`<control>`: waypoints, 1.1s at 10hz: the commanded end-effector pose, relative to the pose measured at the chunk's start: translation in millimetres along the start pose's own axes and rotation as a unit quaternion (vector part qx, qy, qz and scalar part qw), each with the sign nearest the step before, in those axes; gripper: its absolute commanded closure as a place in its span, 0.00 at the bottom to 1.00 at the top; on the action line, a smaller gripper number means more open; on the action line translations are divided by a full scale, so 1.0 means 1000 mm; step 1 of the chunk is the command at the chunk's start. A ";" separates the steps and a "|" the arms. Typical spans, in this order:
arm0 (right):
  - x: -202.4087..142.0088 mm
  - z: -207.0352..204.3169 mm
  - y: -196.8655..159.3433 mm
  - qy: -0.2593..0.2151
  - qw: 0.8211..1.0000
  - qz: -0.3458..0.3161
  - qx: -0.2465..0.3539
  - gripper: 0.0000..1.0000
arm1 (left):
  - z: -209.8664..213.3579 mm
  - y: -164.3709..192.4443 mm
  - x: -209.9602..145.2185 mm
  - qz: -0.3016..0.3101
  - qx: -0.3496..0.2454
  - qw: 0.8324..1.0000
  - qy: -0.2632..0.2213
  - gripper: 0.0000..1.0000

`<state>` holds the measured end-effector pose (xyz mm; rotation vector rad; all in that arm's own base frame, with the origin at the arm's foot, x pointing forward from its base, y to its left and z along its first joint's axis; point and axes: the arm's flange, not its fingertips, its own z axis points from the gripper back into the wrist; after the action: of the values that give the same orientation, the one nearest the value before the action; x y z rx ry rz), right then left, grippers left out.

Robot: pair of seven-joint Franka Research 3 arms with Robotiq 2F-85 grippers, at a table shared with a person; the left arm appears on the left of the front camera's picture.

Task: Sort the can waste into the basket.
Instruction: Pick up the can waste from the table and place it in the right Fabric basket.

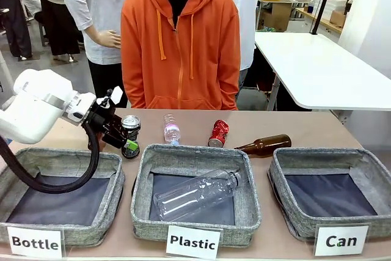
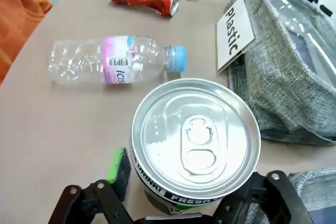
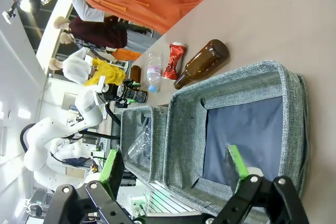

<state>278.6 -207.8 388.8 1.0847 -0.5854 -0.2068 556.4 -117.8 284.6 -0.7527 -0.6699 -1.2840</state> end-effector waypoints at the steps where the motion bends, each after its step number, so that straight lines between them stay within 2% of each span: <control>1: 0.004 -0.001 -0.001 -0.011 1.000 0.013 0.010 0.00 | 0.001 0.006 0.001 0.007 -0.006 1.000 -0.018 1.00; 3: 0.004 -0.001 -0.001 -0.011 1.000 0.013 0.010 0.00 | 0.002 0.007 0.002 0.013 -0.012 1.000 -0.026 1.00; 4: 0.004 -0.001 -0.001 -0.011 1.000 0.013 0.010 0.00 | 0.004 0.006 0.002 0.014 -0.011 0.999 -0.030 0.84; 6: 0.004 -0.001 -0.001 -0.011 1.000 0.013 0.010 0.00 | 0.010 0.006 0.004 0.012 -0.002 0.999 -0.038 1.00; 8: 0.004 -0.001 -0.001 -0.011 1.000 0.013 0.010 0.00 | 0.039 -0.003 0.015 0.009 0.008 0.998 -0.060 1.00; 10: 0.004 -0.001 -0.001 -0.011 1.000 0.013 0.010 0.00 | 0.095 -0.028 0.035 0.011 0.044 0.997 -0.066 1.00; 11: 0.004 -0.001 -0.001 -0.011 1.000 0.013 0.010 0.00 | 0.129 -0.047 0.045 -0.001 0.043 0.996 -0.081 1.00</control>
<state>278.5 -207.9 388.7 1.0848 -0.5852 -0.2067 543.6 -60.7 377.4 -0.7774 -0.8238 -1.2063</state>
